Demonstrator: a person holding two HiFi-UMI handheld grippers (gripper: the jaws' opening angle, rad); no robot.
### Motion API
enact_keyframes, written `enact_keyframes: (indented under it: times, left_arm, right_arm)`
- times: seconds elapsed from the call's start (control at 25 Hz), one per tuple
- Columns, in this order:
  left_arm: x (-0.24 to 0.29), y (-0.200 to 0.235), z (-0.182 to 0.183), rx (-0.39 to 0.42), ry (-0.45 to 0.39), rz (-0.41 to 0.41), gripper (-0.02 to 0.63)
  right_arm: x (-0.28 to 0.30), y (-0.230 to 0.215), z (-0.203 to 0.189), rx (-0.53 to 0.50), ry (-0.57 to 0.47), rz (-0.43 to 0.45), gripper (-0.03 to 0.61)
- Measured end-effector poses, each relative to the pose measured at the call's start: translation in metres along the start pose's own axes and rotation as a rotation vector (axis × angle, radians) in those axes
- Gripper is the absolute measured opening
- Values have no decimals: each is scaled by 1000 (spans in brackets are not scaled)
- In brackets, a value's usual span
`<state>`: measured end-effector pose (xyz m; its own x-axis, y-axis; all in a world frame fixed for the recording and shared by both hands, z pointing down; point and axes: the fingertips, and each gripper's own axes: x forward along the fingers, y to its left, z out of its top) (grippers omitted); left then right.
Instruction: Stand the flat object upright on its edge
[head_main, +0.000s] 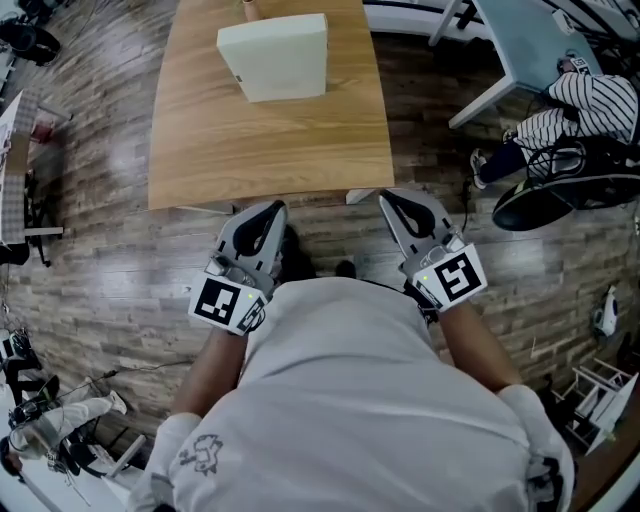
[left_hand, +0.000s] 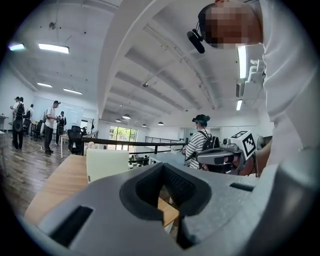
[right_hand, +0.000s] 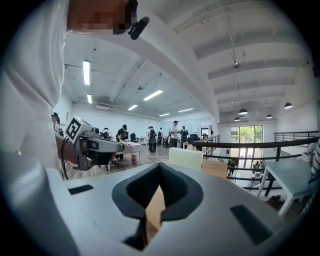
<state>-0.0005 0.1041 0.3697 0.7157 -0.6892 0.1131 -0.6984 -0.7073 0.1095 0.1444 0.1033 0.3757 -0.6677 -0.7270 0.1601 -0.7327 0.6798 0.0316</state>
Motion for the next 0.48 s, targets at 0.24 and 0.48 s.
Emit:
enact_keyframes:
  times: [0.24, 0.48]
  left_arm:
    - [-6, -39, 0, 11, -12, 50, 6]
    - [-17, -63, -1, 21, 1, 72, 6]
  right_arm:
    - [-51, -5, -8, -14, -13, 13, 5]
    - [-72, 4, -2, -23, -36, 30, 5]
